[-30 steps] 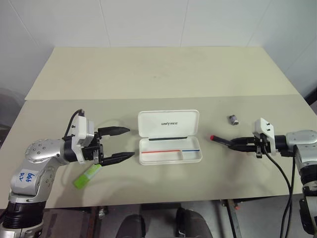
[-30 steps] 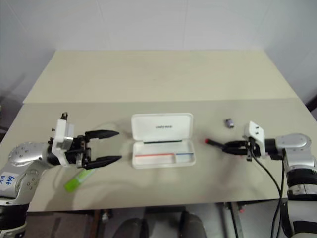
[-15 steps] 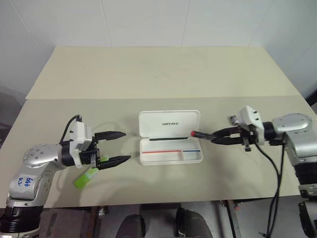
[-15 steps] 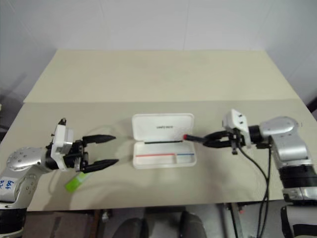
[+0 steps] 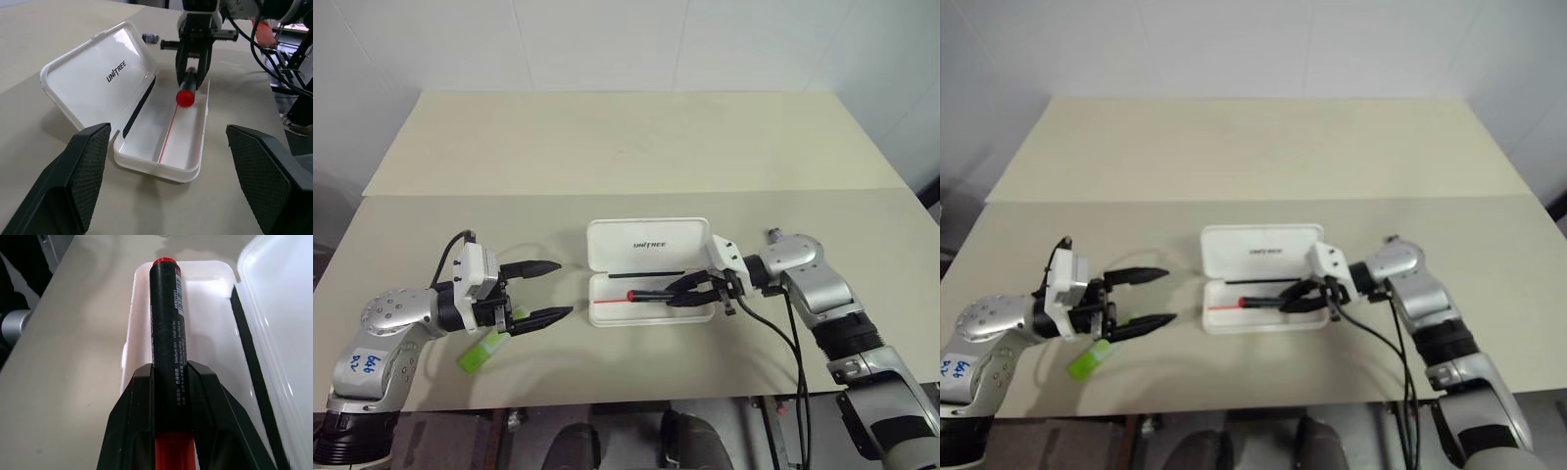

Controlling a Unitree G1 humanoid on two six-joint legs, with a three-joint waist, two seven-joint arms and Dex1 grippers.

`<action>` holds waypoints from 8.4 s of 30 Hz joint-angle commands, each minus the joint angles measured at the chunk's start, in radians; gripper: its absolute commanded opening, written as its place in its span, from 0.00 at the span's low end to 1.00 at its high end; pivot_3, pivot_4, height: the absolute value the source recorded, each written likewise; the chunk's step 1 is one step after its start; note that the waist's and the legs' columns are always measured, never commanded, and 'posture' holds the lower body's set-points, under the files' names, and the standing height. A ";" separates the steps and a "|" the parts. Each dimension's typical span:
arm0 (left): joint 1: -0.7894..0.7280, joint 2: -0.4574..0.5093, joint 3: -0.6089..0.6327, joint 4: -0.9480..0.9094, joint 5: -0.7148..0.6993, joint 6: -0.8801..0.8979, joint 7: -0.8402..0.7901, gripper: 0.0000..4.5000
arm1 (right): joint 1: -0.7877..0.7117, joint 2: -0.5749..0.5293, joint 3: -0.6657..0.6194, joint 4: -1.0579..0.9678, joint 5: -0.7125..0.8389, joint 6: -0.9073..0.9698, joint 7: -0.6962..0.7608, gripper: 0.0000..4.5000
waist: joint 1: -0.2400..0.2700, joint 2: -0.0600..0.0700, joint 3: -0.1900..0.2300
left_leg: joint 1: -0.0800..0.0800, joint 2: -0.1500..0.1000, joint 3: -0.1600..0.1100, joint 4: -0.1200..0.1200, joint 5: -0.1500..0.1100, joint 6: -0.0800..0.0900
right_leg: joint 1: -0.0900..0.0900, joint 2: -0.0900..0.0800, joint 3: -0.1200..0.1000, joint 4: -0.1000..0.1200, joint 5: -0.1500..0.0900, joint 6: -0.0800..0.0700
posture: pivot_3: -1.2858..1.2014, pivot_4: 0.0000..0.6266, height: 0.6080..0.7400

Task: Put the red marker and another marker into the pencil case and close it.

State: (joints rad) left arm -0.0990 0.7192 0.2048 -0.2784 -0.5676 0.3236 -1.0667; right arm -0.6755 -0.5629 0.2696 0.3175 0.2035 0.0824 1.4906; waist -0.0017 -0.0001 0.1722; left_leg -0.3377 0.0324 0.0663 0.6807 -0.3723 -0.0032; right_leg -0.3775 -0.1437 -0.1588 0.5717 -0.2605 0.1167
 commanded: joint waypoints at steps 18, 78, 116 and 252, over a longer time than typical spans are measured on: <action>0.037 -0.012 0.013 -0.064 -0.008 -0.024 0.044 0.90 | -0.112 0.092 -0.007 0.114 -0.057 -0.108 -0.045 0.13 | -0.004 0.000 0.000 | 0.000 0.000 0.000 0.000 0.000 0.000 | 0.000 0.000 0.000 0.001 0.000 0.000 | 0.52 0.24 1.00; 0.596 -0.285 0.253 0.026 0.182 -0.313 0.340 0.90 | -0.052 -0.230 -0.125 0.046 0.430 -0.089 0.124 1.00 | 0.001 0.001 0.000 | 0.002 0.003 0.002 0.001 -0.011 0.005 | -0.002 -0.002 -0.004 -0.005 0.000 -0.001 | 0.52 0.24 1.00; 0.449 -0.090 0.189 -0.178 -0.073 -0.083 0.217 0.25 | 0.039 -0.198 -0.233 -0.064 0.380 -0.060 0.100 1.00 | 0.020 0.004 0.000 | 0.002 0.001 0.002 0.001 -0.012 0.007 | -0.002 -0.004 -0.006 -0.004 0.000 0.000 | 0.52 0.24 1.00; -0.239 -0.041 -0.086 -0.099 -0.052 0.076 0.067 1.00 | 0.091 0.117 -0.541 0.450 0.042 -0.130 -1.034 0.22 | -0.008 0.001 -0.002 | 0.003 0.003 0.011 0.002 -0.007 0.001 | 0.000 0.001 0.000 -0.003 0.000 0.001 | 0.52 0.24 1.00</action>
State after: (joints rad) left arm -0.3283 0.6684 0.1006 -0.3736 -0.6183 0.4230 -0.9970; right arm -0.5809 -0.4501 -0.2776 0.7582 0.2512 -0.0370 0.4526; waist -0.0094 0.0008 0.1707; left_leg -0.3346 0.0356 0.0770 0.6829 -0.3794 -0.0022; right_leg -0.3777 -0.1422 -0.1587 0.5685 -0.2602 0.1178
